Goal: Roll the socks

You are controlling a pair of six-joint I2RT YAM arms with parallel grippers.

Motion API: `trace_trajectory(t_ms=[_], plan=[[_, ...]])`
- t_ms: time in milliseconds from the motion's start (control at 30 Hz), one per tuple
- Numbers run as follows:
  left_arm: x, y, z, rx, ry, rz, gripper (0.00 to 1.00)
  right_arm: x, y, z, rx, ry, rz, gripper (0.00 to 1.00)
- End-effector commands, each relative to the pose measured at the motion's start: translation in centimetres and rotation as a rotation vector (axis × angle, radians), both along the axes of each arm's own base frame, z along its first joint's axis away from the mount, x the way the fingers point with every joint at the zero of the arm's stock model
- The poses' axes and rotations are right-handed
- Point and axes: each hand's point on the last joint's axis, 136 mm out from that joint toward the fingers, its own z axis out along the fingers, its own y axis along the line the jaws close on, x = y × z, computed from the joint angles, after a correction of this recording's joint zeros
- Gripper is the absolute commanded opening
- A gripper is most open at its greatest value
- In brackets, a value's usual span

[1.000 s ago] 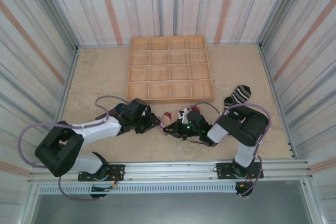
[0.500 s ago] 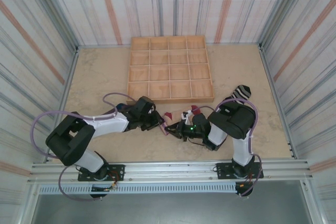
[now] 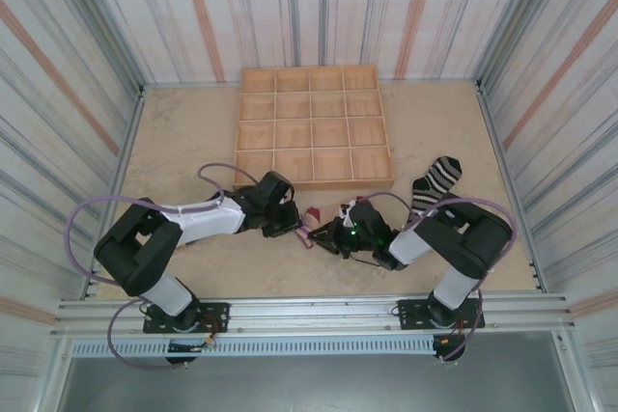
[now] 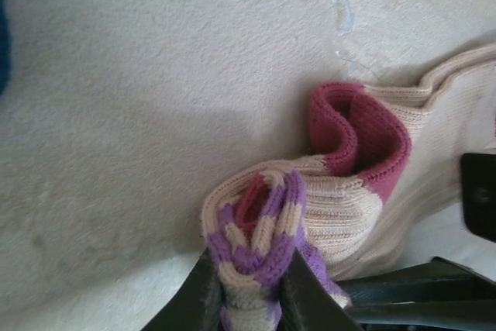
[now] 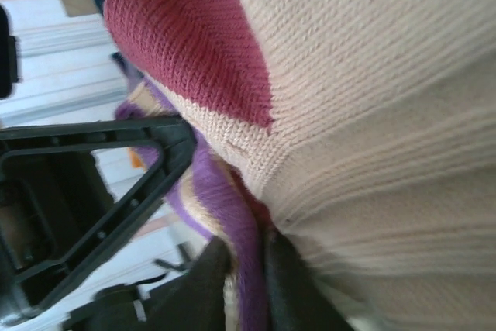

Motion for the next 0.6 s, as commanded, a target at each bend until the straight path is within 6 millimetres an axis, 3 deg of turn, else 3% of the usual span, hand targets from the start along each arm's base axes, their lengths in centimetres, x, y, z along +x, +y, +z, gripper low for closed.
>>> trace_trajectory(t_ms=[0,267,567], plan=[[-0.6,3.5,-0.9,0.177,0.041,-0.018,0.06,-2.6,-4.4,-4.6,-0.356,0.056,0.077,0.32],[-2.4,7.7,-0.6,0.255,0.118,0.007,0.05,-2.3,-0.1,2.2,-0.459,-0.383,0.364,0.55],[-5.9,9.8,-0.1,0.228,0.159,0.056,0.05,-4.7,5.0,4.6,-0.800,-0.942,0.551,0.57]])
